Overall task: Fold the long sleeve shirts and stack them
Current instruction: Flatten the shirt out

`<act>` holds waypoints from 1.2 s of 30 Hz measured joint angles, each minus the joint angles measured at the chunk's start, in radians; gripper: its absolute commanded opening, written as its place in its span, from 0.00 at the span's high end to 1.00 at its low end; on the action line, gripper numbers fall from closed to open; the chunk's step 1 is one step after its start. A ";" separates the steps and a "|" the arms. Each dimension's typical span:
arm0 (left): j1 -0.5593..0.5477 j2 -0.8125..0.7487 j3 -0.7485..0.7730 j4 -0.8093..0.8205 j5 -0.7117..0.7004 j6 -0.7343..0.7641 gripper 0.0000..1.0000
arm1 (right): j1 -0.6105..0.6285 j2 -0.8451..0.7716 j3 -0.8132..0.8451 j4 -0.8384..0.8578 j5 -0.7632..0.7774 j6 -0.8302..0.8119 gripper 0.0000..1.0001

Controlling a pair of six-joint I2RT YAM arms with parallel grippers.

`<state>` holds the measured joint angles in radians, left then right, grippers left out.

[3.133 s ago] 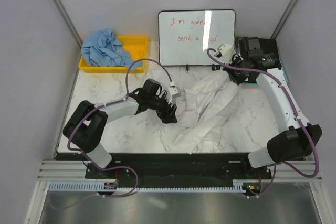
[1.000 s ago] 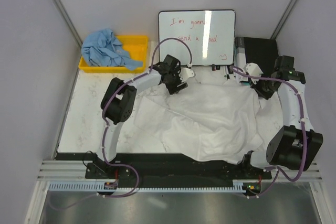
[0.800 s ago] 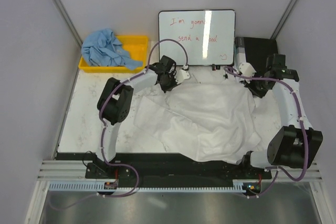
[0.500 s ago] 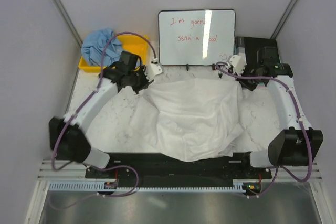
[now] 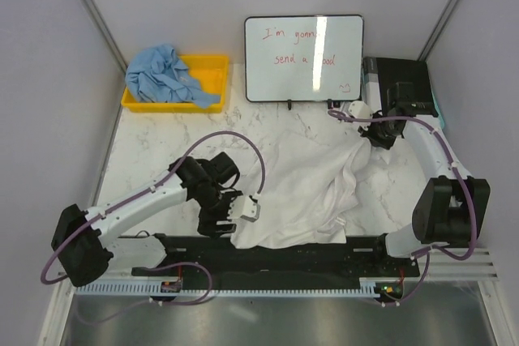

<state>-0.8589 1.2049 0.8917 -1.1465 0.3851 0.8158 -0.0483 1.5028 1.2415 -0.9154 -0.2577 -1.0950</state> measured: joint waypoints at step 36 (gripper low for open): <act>0.195 1.115 0.963 0.646 -0.192 -0.411 0.98 | 0.121 0.001 0.010 0.042 0.089 0.121 0.89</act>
<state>-0.6643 2.3199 1.8545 -0.5003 0.1928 0.4046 0.0727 1.5040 1.2514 -0.8738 -0.1692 -0.9741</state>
